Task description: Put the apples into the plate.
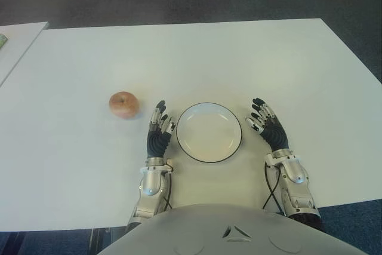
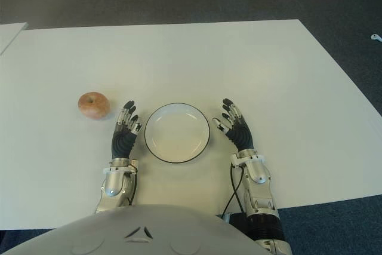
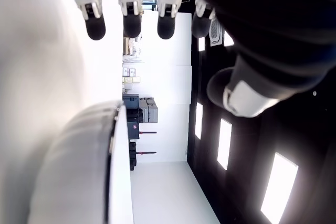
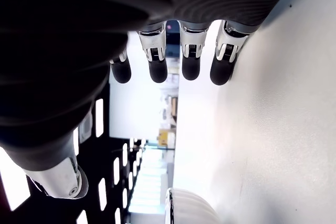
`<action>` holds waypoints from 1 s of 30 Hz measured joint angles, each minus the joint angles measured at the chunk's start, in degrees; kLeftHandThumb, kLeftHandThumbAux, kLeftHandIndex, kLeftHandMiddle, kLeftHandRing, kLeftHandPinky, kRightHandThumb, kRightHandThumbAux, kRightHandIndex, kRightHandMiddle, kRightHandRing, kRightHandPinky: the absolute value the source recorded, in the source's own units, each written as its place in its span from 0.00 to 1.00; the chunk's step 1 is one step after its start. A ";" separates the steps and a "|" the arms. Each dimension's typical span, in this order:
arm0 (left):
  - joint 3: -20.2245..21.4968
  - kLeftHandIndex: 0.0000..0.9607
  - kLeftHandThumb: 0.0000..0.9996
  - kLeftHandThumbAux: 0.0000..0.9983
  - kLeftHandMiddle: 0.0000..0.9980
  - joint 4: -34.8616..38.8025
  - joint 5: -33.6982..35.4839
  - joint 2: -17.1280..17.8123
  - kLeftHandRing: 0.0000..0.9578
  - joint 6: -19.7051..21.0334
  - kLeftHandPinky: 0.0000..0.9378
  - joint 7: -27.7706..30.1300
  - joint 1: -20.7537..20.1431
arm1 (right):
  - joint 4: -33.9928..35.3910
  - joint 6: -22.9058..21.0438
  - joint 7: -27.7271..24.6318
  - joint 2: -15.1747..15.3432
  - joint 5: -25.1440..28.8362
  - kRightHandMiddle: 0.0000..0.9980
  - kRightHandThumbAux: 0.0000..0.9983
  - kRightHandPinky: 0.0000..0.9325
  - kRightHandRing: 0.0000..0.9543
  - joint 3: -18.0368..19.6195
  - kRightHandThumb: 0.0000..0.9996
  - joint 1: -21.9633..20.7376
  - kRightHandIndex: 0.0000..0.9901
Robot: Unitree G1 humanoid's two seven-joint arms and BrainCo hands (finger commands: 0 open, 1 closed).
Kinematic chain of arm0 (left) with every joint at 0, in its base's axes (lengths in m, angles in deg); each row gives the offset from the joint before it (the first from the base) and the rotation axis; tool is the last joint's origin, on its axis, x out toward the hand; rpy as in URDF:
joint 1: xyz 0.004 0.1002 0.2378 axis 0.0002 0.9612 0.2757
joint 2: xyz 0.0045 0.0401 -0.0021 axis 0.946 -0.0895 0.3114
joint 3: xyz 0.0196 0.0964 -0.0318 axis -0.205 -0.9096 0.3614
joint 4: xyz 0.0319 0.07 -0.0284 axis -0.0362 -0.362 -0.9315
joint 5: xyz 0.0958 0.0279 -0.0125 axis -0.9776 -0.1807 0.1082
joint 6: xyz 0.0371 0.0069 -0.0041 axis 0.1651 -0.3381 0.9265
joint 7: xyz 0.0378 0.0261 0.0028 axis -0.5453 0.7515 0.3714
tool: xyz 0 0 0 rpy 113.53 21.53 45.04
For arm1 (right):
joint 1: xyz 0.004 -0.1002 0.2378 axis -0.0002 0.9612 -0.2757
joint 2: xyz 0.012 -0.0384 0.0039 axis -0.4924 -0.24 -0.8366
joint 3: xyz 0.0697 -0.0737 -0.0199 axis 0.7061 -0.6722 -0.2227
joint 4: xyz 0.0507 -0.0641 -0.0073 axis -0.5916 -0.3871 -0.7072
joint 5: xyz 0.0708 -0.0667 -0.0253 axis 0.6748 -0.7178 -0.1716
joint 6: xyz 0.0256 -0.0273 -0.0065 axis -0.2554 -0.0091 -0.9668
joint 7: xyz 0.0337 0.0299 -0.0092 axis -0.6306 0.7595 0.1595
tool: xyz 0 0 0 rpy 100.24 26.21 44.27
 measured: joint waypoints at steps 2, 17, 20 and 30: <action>0.00 0.02 0.04 0.58 0.01 0.00 -0.01 0.00 0.00 -0.01 0.00 0.00 0.00 | -0.02 0.04 0.34 -0.07 -0.24 0.00 0.64 0.00 0.00 -0.02 0.11 0.00 0.00; 0.05 0.05 0.08 0.57 0.03 3.19 1.82 -0.09 0.00 2.36 0.00 0.67 1.37 | -0.20 0.28 0.46 -0.23 -0.48 0.00 0.63 0.00 0.00 -0.29 0.12 -0.08 0.00; 0.05 0.05 0.08 0.58 0.04 6.28 2.27 -0.02 0.00 5.09 0.00 0.90 2.78 | -0.14 0.28 0.44 -0.23 -0.48 0.00 0.64 0.00 0.00 -0.36 0.11 -0.03 0.00; 0.01 0.03 0.06 0.53 0.02 19.95 -15.58 0.98 0.01 13.24 0.02 -5.14 7.11 | -0.12 1.08 1.33 -0.52 -0.72 0.00 0.63 0.00 0.00 -0.37 0.11 -0.46 0.00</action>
